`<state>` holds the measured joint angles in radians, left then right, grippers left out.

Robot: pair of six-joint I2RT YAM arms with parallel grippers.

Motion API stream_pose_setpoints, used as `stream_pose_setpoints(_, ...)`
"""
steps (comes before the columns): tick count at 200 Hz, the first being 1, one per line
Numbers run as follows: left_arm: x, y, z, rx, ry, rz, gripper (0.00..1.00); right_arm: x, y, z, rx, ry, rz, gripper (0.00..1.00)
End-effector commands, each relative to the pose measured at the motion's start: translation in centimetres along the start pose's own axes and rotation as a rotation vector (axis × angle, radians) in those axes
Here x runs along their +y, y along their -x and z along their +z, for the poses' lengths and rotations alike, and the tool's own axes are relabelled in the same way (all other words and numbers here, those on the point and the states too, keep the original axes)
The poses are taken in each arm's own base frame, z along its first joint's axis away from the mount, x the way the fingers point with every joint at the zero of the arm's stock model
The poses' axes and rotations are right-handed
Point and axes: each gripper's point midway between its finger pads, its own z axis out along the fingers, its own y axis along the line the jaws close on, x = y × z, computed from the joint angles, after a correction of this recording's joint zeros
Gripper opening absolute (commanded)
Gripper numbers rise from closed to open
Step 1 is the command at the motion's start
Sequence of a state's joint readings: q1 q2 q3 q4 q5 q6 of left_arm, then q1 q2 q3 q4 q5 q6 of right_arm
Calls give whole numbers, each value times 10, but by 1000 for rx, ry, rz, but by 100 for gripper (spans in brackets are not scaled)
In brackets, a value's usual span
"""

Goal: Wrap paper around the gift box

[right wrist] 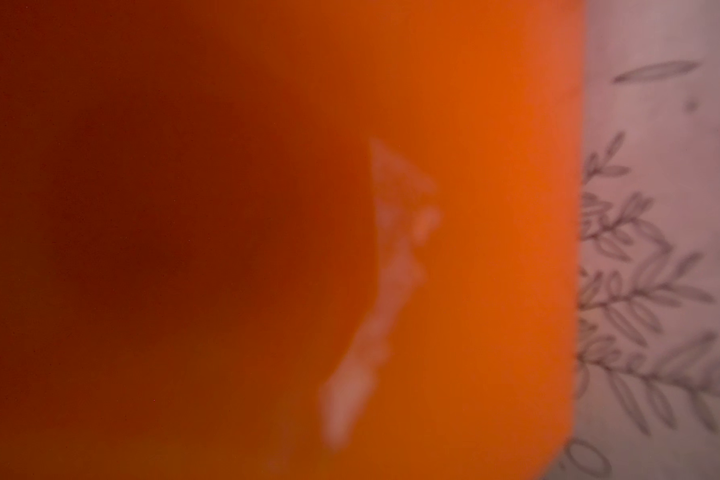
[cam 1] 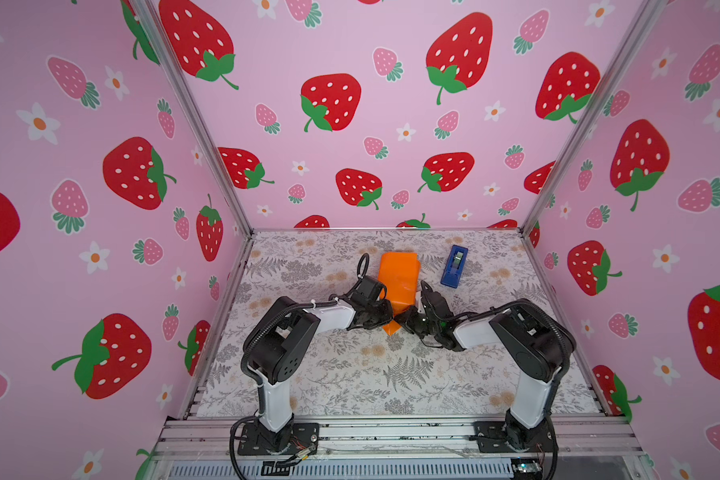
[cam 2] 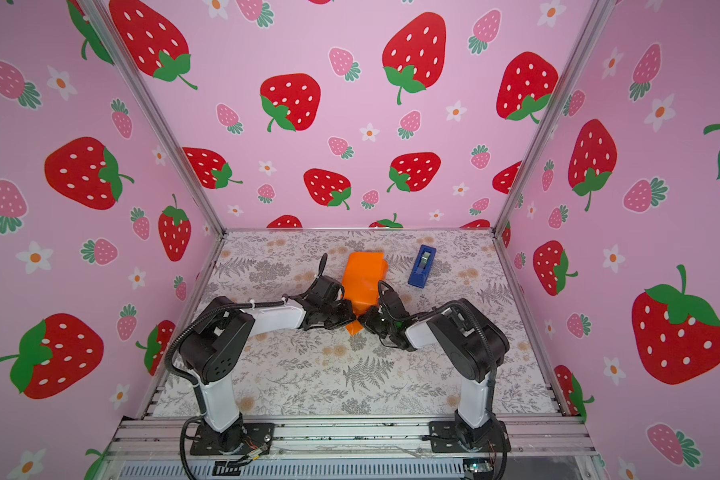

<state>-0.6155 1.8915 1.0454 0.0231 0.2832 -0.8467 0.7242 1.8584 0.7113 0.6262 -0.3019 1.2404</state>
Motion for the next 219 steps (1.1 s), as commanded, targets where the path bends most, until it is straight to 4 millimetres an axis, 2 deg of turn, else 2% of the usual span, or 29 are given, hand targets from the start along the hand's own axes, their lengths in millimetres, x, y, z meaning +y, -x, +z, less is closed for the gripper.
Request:
stream_pose_setpoints(1,25,-16,8,57,82,-47,7,15,3,-8,-12,34,-8,0)
stream_pose_setpoints(64,31,-17,8,58,111,-62,7,25,6,-20,-27,35,-20,0)
stream_pose_setpoints(83,31,-17,8,58,112,-61,7,19,4,-28,-32,-3,-22,4)
stream_pose_setpoints(127,32,-18,10,63,115,-63,7,-10,4,-45,-45,-81,-10,12)
stream_pose_setpoints(152,32,-18,10,66,113,-62,7,-21,-3,-42,-7,-94,-7,21)
stream_pose_setpoints(202,31,-18,10,64,111,-64,7,-21,-24,-27,82,-44,38,41)
stream_pose_setpoints(219,31,-18,10,66,109,-64,7,-21,-33,-20,113,-26,58,43)
